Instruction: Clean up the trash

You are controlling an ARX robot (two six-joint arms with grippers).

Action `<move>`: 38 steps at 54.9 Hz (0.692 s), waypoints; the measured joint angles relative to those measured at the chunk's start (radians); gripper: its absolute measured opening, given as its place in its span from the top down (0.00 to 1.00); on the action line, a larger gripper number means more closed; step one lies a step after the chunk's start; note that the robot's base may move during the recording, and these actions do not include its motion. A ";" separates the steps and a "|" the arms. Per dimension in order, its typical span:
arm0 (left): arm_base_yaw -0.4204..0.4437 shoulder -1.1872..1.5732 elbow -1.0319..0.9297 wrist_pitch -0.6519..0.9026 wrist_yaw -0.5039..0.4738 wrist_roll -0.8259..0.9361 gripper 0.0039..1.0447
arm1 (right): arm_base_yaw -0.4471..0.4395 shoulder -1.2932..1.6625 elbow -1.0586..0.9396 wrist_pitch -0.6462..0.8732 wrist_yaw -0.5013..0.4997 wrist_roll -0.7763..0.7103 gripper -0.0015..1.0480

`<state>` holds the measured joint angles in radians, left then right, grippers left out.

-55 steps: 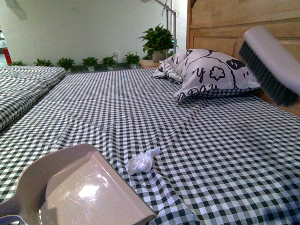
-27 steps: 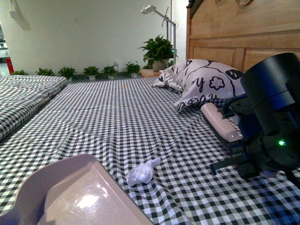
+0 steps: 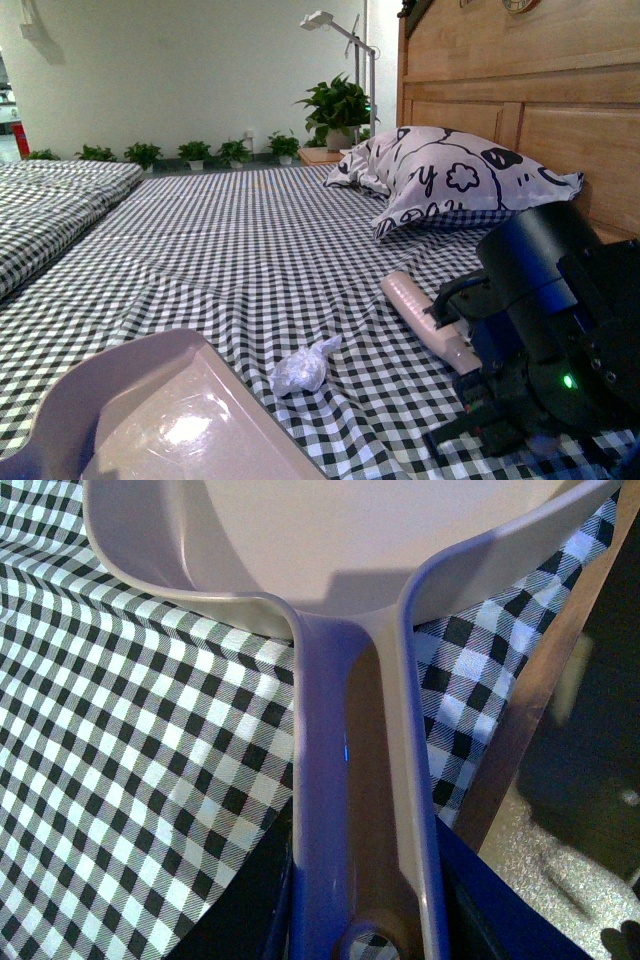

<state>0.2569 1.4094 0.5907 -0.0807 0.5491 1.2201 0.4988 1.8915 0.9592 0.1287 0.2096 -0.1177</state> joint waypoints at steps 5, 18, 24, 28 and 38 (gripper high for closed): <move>0.000 0.000 0.000 0.000 0.000 0.000 0.74 | 0.027 -0.049 -0.040 -0.007 -0.079 -0.008 0.81; 0.000 0.000 0.000 0.000 0.000 0.001 0.74 | 0.130 -0.240 -0.150 -0.116 -0.275 -0.014 0.81; 0.000 0.000 0.000 0.000 0.000 0.001 0.74 | 0.156 -0.341 -0.197 -0.187 -0.338 -0.012 0.81; 0.000 0.000 0.000 0.000 0.000 0.002 0.74 | 0.163 -0.418 -0.225 -0.230 -0.369 -0.009 0.81; 0.000 0.000 0.000 0.000 0.000 0.003 0.74 | 0.123 -0.556 -0.247 -0.262 -0.392 0.006 0.81</move>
<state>0.2565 1.4094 0.5907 -0.0807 0.5491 1.2232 0.6216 1.3354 0.7120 -0.1333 -0.1825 -0.1120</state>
